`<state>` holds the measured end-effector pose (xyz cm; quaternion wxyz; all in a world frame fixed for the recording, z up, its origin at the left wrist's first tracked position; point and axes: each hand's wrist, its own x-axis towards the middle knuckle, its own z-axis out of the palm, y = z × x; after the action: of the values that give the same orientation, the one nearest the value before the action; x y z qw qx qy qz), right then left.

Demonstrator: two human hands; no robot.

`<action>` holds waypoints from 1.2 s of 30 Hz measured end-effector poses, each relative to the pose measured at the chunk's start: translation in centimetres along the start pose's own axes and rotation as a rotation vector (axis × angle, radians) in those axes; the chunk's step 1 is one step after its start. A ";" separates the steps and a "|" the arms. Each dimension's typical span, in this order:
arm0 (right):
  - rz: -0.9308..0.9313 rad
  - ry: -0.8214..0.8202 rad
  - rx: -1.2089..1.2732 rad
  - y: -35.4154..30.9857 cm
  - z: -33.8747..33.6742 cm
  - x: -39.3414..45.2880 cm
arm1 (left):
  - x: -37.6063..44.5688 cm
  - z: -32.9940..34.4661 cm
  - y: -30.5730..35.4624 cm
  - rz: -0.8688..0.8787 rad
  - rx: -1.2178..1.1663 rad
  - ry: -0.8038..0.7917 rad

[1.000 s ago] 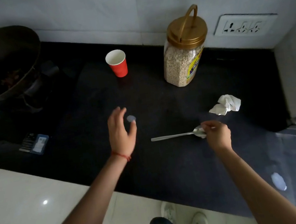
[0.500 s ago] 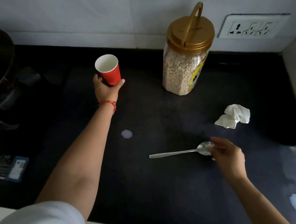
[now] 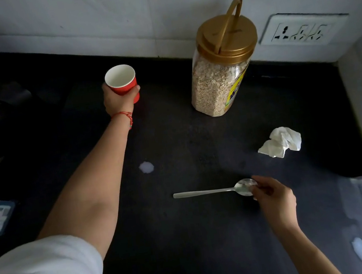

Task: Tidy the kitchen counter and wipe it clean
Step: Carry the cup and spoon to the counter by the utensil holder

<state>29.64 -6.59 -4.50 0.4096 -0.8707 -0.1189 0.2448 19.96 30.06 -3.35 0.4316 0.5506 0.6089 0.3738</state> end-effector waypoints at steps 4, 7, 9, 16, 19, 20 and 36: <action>0.030 -0.002 0.012 0.0 0.0 -0.1 | -2.0 -0.9 0.1 0.038 0.000 -0.012; 0.056 -0.019 0.061 -0.2 -0.2 -0.4 | -4.7 -2.3 -0.3 0.072 0.013 -0.034; 0.061 -0.025 0.086 -0.6 -0.6 -0.8 | -6.7 -3.5 -1.0 0.079 0.013 -0.050; 0.047 -0.060 0.141 -1.3 -2.1 -2.3 | -16.4 -9.4 -2.7 0.072 -0.108 -0.099; -0.014 -0.075 0.151 -1.6 -3.1 -3.2 | -22.1 -12.8 -2.9 0.055 -0.127 -0.068; -0.034 -0.086 0.155 -1.7 -3.4 -3.5 | -24.0 -13.8 -2.9 0.049 -0.122 -0.050; -0.471 -0.608 -0.104 -0.1 -2.6 -12.8 | -49.9 -25.4 -8.6 -0.339 -0.143 0.444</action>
<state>20.07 -13.49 1.22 0.3561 -0.7269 -0.4438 0.3845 -5.82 -19.99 3.21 0.3817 0.3138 0.7440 0.4498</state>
